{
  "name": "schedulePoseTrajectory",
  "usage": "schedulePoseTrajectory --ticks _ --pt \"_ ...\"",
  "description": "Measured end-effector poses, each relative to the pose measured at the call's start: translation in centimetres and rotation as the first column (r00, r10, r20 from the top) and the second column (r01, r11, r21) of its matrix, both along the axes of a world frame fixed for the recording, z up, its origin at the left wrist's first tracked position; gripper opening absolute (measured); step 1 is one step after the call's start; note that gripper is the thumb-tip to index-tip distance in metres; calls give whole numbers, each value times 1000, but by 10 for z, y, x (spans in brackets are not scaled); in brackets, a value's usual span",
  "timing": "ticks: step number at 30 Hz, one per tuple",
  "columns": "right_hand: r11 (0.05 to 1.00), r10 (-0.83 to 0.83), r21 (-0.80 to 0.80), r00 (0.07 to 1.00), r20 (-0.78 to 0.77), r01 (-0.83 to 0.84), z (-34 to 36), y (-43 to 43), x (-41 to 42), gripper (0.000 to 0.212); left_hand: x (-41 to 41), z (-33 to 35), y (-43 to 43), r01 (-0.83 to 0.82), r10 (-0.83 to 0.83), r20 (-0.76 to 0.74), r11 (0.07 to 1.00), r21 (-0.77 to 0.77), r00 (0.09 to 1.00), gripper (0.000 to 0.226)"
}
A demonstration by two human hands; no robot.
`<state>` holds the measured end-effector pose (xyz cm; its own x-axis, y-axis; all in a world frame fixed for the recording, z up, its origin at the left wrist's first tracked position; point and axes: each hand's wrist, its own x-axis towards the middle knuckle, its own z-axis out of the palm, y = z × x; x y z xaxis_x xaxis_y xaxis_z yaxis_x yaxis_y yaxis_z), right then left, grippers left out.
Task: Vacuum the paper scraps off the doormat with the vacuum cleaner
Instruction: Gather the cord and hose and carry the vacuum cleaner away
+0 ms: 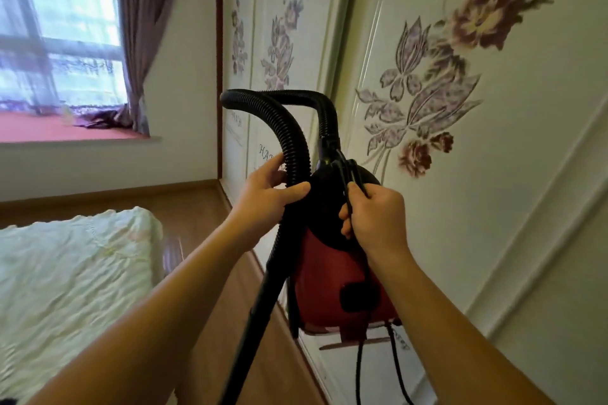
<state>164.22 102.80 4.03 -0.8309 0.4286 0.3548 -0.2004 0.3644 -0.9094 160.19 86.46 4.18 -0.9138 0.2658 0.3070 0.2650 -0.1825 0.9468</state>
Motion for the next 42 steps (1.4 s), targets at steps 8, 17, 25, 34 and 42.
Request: schedulePoseTrajectory --ticks 8,17,25,34,42 --pt "992 93 -83 996 11 -91 7 -17 -158 41 -146 11 -20 -106 106 -11 993 -44 994 45" --pt "951 257 -184 966 15 -250 -3 -37 -333 42 -300 5 -41 -257 257 -12 963 -86 966 45" --pt "894 422 -164 907 -3 -417 -11 -68 -504 43 -438 -2 -65 -440 440 -21 892 -101 898 46" --pt "843 520 -181 854 30 -507 -15 -136 -651 38 -573 -18 -139 -534 541 -2 830 -163 841 57" --pt "875 473 -166 876 90 -455 -50 -235 -775 38 -707 -61 -244 -492 504 70 860 -136 861 63"
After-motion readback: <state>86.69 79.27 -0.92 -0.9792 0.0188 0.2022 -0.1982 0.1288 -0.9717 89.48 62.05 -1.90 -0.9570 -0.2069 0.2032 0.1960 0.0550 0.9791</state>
